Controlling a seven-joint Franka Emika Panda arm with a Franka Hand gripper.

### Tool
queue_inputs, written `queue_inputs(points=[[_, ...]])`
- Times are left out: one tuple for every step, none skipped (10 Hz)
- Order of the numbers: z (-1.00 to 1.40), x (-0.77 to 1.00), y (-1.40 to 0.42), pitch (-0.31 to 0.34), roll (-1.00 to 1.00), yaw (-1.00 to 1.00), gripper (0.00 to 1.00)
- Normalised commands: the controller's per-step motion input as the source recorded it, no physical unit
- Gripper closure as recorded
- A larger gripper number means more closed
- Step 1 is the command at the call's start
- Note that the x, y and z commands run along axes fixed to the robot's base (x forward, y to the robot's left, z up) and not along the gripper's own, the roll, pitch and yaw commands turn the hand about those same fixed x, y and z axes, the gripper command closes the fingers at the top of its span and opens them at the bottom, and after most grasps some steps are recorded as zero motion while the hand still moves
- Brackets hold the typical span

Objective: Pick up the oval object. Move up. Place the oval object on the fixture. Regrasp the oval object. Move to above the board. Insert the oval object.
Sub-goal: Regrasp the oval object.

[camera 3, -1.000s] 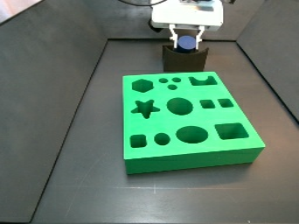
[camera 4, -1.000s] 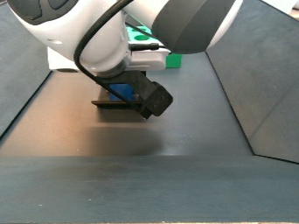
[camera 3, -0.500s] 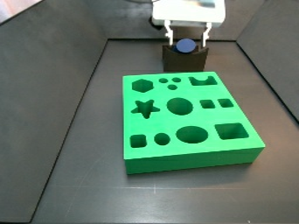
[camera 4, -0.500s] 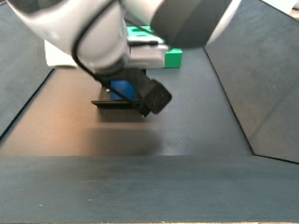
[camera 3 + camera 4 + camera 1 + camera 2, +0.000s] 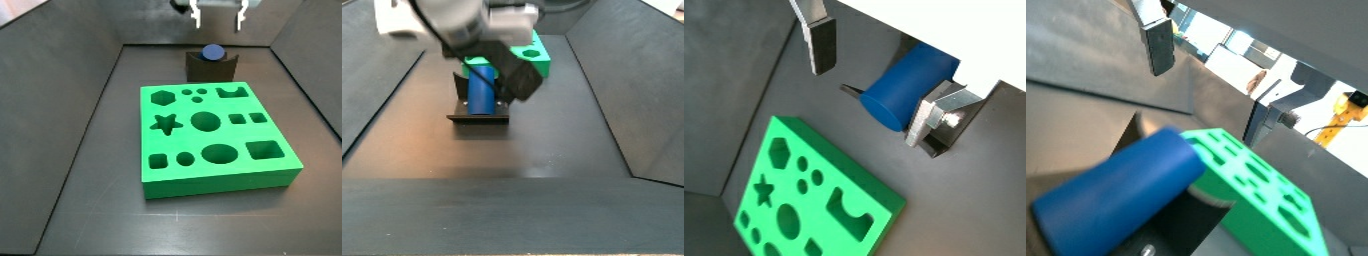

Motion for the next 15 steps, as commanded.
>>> queue_inputs(points=[[0.53, -0.03, 0.00, 0.071, 0.05, -0.02, 0.00], [0.28, -0.02, 0.01, 0.070, 0.05, -0.02, 0.00], [0.79, -0.12, -0.79, 0.049, 1.00, 0.01, 0.00], [0.69, -0.10, -0.77, 0.047, 1.00, 0.01, 0.00], [0.51, -0.12, -0.61, 0.034, 1.00, 0.01, 0.00], [0.32, -0.12, -0.46, 0.026, 1.00, 0.01, 0.00], [0.18, -0.11, -0.36, 0.023, 1.00, 0.01, 0.00], [0.04, -0.05, -0.09, 0.019, 1.00, 0.01, 0.00], [0.02, -0.03, -0.02, 0.019, 1.00, 0.01, 0.00], [0.00, -0.02, -0.02, 0.017, 1.00, 0.01, 0.00], [0.00, -0.03, -0.03, 0.014, 1.00, 0.01, 0.00], [0.01, -0.04, -0.02, 0.007, 1.00, 0.01, 0.00], [0.01, -0.05, -0.02, 0.003, 1.00, 0.01, 0.00], [0.01, -0.05, -0.02, -0.005, 1.00, 0.01, 0.00], [0.01, -0.05, -0.02, -0.012, 1.00, 0.01, 0.00]])
